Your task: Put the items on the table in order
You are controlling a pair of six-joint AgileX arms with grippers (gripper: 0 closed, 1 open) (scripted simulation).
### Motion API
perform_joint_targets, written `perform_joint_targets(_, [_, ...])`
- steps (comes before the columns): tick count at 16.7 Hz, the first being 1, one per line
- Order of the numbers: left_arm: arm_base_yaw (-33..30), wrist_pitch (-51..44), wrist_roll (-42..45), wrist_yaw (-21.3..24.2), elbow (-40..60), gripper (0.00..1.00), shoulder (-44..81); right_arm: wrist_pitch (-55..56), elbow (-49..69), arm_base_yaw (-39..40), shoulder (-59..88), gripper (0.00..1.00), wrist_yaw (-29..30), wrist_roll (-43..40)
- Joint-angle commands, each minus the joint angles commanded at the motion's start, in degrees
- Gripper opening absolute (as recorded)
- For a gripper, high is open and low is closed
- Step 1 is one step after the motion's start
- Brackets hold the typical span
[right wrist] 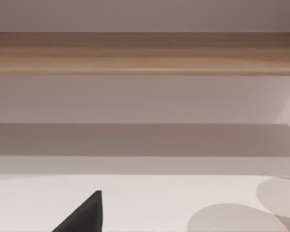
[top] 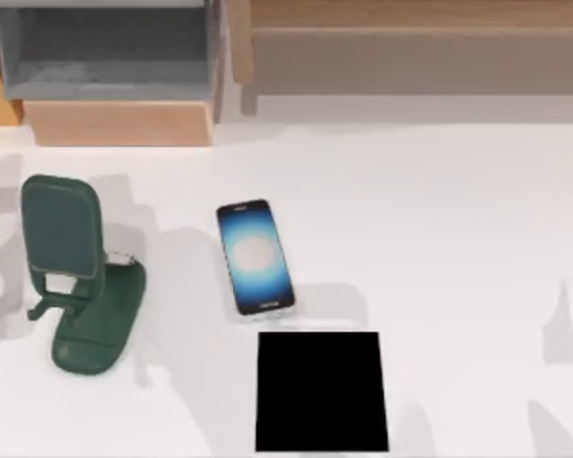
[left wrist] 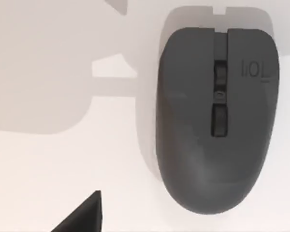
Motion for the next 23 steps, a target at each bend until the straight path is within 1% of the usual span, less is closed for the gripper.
perform_joint_targets(3, [1.08, -0.65, 0.86, 0.38, 1.48, 1.00, 1.72, 0.00, 0.00, 0.00, 0.00, 1.00, 0.00, 0.00])
perform_joint_targets(9, [0.82, -0.35, 0.77, 0.32, 1.16, 1.00, 1.62, 0.00, 0.00, 0.00, 0.00, 1.00, 0.00, 0.00])
perform_joint_targets(12, [0.95, 3.67, 0.69, 0.40, -1.80, 1.00, 2.97, 0.00, 0.00, 0.00, 0.00, 1.00, 0.00, 0.00])
perform_joint_targets(17, [1.08, 15.47, 0.90, 0.42, -9.30, 1.00, 6.70, 0.00, 0.00, 0.00, 0.00, 1.00, 0.00, 0.00])
perform_joint_targets(22, [1.11, 16.96, 0.96, 0.43, -10.52, 1.00, 7.34, 0.00, 0.00, 0.00, 0.00, 1.00, 0.00, 0.00])
perform_joint_targets(23, [1.11, 16.96, 0.96, 0.43, -10.52, 0.92, 7.34, 0.00, 0.00, 0.00, 0.00, 1.00, 0.00, 0.00])
